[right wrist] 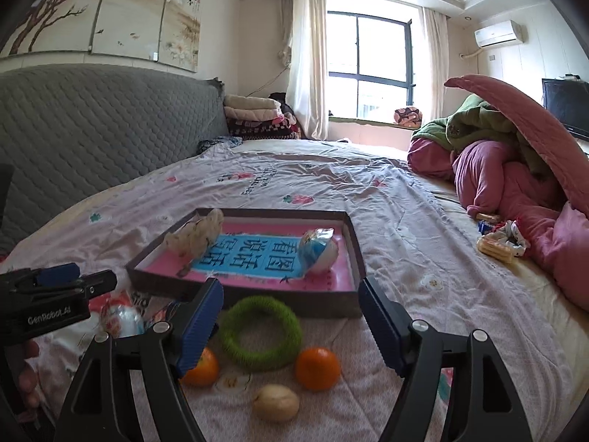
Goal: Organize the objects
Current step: 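Grasp the red-white egg capsule with the left gripper while the right grasps the walnut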
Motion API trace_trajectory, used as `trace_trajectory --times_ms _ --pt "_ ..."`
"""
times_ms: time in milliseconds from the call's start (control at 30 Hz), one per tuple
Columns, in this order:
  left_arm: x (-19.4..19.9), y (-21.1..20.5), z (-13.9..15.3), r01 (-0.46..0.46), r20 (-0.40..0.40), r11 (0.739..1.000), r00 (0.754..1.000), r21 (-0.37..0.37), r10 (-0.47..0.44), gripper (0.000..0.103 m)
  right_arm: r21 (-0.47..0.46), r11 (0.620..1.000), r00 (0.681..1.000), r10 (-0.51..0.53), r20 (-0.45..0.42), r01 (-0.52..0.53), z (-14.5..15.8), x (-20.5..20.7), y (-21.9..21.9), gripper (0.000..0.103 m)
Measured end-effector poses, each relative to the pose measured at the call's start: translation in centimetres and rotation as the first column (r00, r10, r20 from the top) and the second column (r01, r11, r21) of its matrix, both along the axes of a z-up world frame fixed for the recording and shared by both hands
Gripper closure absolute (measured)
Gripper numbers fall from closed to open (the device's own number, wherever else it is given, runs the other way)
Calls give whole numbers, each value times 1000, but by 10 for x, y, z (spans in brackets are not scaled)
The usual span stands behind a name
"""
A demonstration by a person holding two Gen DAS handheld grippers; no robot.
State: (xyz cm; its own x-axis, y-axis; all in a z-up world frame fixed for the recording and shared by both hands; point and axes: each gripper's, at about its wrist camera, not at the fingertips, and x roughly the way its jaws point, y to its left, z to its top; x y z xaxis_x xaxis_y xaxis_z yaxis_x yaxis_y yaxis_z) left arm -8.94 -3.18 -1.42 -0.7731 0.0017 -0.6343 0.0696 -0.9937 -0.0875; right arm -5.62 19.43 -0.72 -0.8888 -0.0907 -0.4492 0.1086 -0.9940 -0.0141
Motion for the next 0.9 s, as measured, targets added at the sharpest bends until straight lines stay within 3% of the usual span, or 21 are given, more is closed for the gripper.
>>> trace_trajectory --times_ms 300,900 --pt "19 2 -2 7 26 1000 1000 -13 -7 35 50 998 999 35 5 -35 -6 23 -9 28" --pt "50 11 -9 40 77 999 996 3 -40 35 41 999 997 23 72 -26 -21 47 -1 28"
